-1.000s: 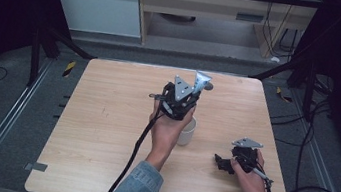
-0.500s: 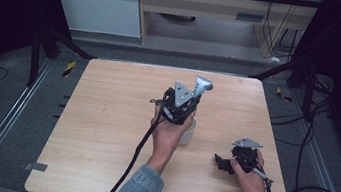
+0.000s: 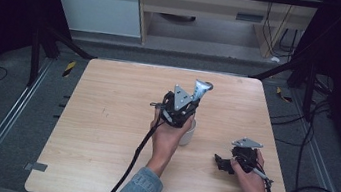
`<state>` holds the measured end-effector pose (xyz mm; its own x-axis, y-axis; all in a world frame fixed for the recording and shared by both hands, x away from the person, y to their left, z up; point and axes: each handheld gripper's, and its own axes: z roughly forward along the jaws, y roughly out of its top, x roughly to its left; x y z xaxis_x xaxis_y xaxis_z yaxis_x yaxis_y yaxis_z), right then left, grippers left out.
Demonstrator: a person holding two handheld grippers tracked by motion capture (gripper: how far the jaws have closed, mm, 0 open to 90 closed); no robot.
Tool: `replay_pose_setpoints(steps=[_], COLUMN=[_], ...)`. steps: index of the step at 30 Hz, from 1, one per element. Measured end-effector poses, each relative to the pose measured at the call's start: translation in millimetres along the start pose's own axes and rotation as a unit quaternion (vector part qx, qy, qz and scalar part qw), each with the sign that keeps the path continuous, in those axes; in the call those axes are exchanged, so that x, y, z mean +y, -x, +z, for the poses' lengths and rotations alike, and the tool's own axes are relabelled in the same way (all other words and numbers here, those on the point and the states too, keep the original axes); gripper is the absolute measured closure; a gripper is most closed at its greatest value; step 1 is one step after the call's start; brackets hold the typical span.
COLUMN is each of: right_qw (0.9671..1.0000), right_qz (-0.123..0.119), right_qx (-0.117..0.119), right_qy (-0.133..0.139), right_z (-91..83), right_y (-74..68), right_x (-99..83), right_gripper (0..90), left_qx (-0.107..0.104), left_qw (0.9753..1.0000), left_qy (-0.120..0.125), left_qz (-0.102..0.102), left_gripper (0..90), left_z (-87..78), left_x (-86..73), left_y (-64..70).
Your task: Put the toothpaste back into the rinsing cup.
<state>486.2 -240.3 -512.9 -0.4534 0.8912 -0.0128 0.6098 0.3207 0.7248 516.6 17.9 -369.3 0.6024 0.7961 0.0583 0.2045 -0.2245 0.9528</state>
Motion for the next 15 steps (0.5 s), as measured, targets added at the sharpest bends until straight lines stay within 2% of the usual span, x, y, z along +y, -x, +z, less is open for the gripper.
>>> replay_pose_setpoints(steps=[15], right_qw=[1.0], right_qz=[0.0], right_qx=[0.0], right_qy=[0.0], right_z=[0.0], right_y=[0.0], right_x=[0.0], right_gripper=[0.7], left_qx=[-0.002], left_qw=[1.0], left_qy=[0.002], left_qz=[-0.002], left_gripper=[77.9], left_z=[0.9], left_x=[-10.5], left_y=[-0.7])
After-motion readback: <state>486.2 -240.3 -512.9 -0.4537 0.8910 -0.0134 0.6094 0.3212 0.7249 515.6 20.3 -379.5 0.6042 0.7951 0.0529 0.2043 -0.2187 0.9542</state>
